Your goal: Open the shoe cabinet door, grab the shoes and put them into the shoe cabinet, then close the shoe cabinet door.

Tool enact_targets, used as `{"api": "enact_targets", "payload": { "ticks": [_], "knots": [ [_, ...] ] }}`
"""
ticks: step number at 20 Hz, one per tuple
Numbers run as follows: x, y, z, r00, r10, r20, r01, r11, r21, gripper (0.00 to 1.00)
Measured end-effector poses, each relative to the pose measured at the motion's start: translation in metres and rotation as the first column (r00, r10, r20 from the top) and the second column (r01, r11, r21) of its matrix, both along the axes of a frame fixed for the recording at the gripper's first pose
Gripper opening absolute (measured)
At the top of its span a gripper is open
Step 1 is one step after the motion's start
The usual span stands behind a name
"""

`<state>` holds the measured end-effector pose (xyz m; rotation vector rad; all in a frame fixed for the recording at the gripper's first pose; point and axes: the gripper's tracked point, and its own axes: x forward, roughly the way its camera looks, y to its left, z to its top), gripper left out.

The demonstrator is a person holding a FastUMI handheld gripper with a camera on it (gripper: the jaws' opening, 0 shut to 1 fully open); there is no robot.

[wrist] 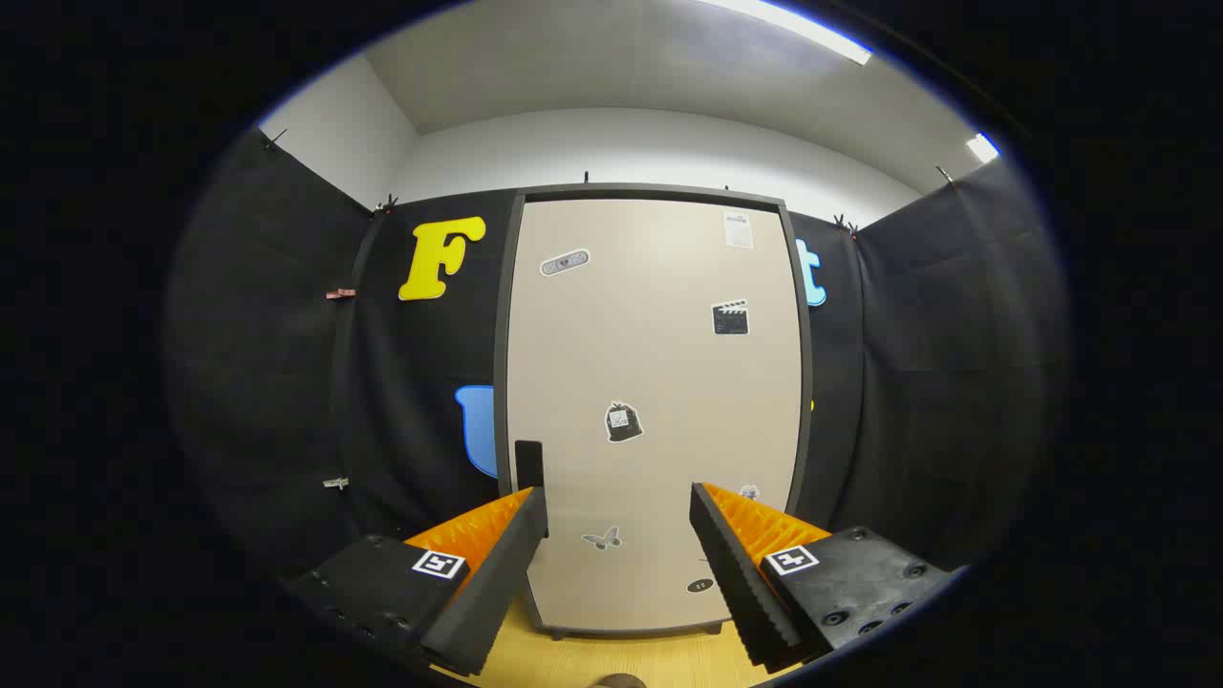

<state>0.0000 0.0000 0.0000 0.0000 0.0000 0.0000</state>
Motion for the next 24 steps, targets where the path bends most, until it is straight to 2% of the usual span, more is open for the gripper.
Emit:
{"api": "enact_targets", "payload": {
  "ticks": [14,24],
  "knots": [
    [0.005,0.005,-0.003,1.000,0.006,-0.005,-0.006,1.000,0.003,0.98],
    [0.036,0.059,-0.028,0.995,0.082,-0.053,-0.080,0.996,0.037,0.97]
  ]
}}
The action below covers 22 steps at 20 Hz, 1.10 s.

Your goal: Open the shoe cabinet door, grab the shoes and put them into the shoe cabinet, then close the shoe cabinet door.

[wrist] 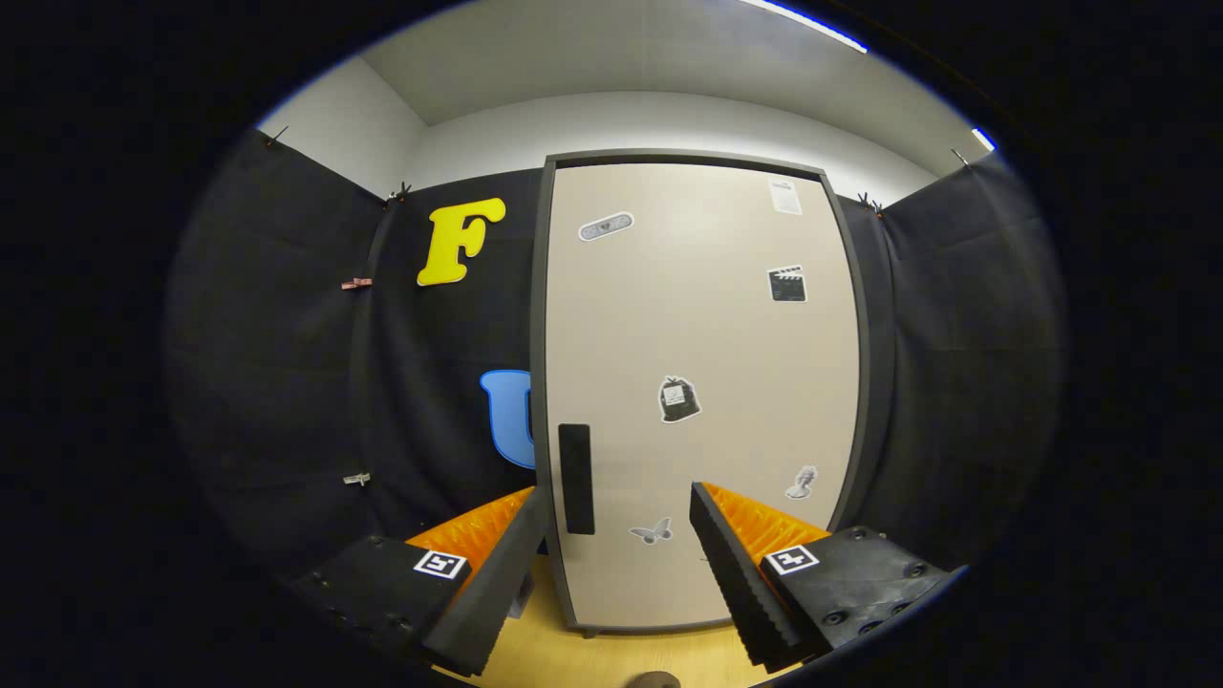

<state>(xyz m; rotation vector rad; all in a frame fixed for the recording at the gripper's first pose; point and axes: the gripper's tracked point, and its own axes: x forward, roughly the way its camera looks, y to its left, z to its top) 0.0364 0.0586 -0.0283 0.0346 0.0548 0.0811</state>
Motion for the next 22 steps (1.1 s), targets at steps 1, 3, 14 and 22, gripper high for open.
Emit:
{"api": "enact_targets", "payload": {
  "ticks": [1,3,14,22],
  "knots": [
    [0.005,0.008,-0.002,1.000,0.011,-0.002,-0.011,1.000,0.005,0.97],
    [0.017,0.021,-0.008,1.000,0.023,-0.008,-0.023,1.000,0.012,0.97],
    [0.107,0.039,-0.047,0.998,-0.048,-0.047,0.048,0.999,0.009,0.83],
    [0.135,0.034,-0.063,0.992,-0.106,-0.069,0.106,0.994,-0.011,0.83]
  ]
}}
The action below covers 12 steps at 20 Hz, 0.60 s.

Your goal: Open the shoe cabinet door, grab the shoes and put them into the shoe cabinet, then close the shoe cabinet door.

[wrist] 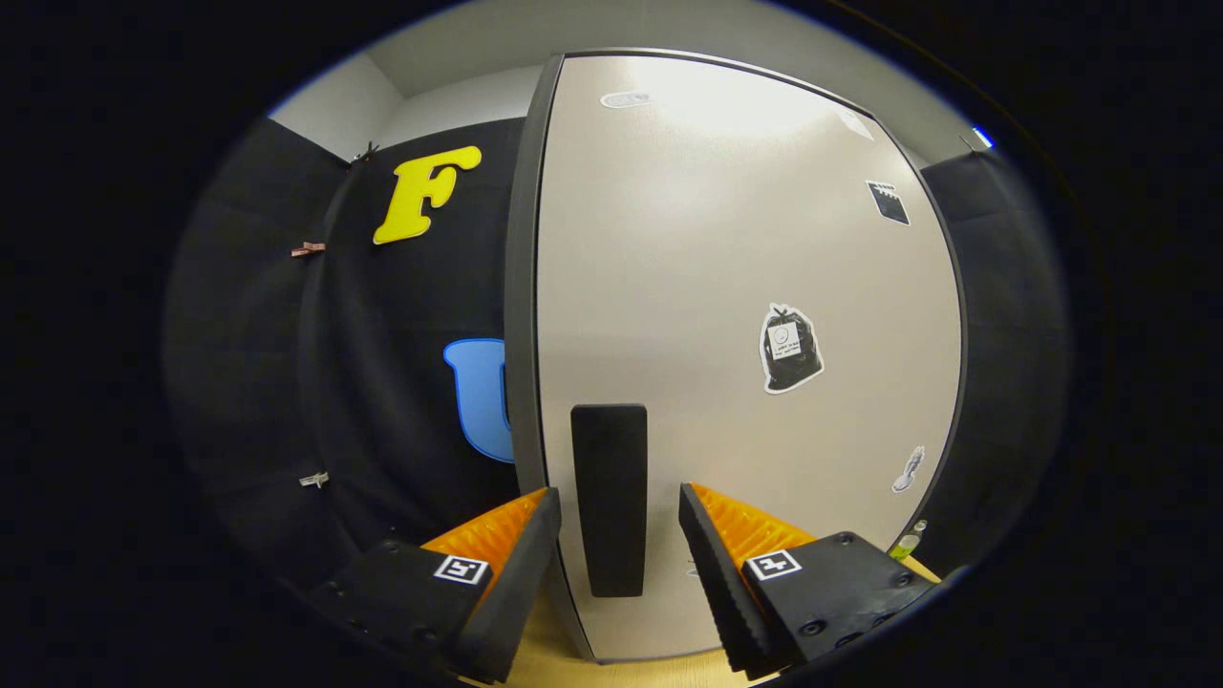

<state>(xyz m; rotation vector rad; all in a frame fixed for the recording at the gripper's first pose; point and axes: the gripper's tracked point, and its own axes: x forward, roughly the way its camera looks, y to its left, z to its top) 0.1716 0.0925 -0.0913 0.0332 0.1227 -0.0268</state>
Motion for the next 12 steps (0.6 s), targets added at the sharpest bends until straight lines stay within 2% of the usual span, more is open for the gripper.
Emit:
{"api": "enact_targets", "payload": {
  "ticks": [2,6,8,11,12],
  "knots": [
    [0.000,0.001,0.002,1.000,-0.004,0.007,0.004,1.000,-0.006,0.49],
    [0.009,0.001,-0.013,1.000,-0.015,-0.019,0.015,1.000,-0.007,0.50],
    [0.003,0.002,-0.005,1.000,-0.011,-0.011,0.011,1.000,-0.006,0.36],
    [0.004,0.002,-0.004,1.000,-0.016,-0.007,0.016,1.000,-0.006,0.36],
    [0.002,0.002,-0.004,1.000,-0.015,-0.008,0.015,1.000,-0.004,0.28]
  ]
}}
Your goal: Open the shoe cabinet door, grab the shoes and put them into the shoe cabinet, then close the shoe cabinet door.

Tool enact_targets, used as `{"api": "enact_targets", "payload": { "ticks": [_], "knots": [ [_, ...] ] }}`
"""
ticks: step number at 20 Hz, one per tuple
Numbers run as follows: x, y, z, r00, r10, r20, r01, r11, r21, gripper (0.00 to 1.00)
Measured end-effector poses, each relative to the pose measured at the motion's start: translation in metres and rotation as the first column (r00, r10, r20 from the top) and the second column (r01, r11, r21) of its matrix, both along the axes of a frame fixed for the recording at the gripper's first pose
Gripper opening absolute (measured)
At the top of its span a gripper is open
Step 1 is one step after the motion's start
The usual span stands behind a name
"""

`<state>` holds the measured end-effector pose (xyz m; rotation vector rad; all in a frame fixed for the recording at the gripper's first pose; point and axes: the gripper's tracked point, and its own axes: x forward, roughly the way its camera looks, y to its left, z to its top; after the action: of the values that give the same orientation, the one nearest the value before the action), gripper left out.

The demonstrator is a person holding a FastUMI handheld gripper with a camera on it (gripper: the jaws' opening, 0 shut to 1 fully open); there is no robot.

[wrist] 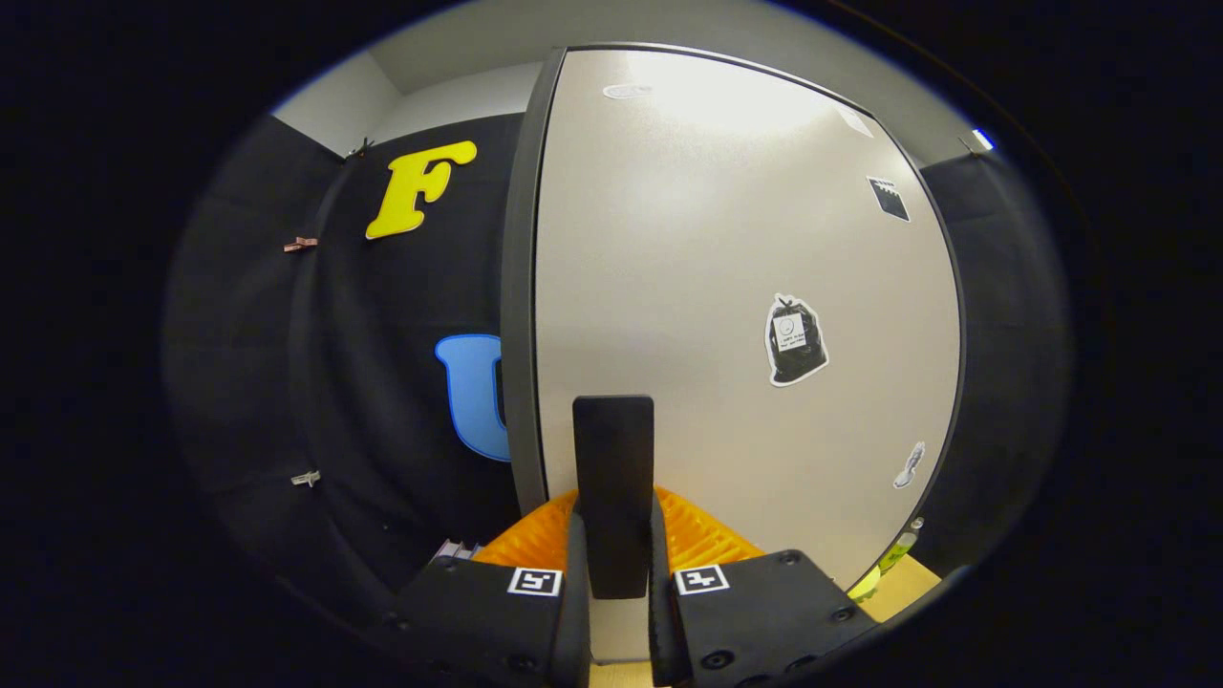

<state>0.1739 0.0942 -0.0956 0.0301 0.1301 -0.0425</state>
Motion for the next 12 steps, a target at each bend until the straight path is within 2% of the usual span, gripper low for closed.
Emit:
{"api": "enact_targets", "payload": {
  "ticks": [7,12],
  "knots": [
    [-0.005,0.000,0.000,1.000,0.020,-0.003,-0.020,1.000,0.014,0.28],
    [-0.030,0.000,0.002,0.998,0.059,-0.011,-0.059,0.998,0.007,0.28]
  ]
}}
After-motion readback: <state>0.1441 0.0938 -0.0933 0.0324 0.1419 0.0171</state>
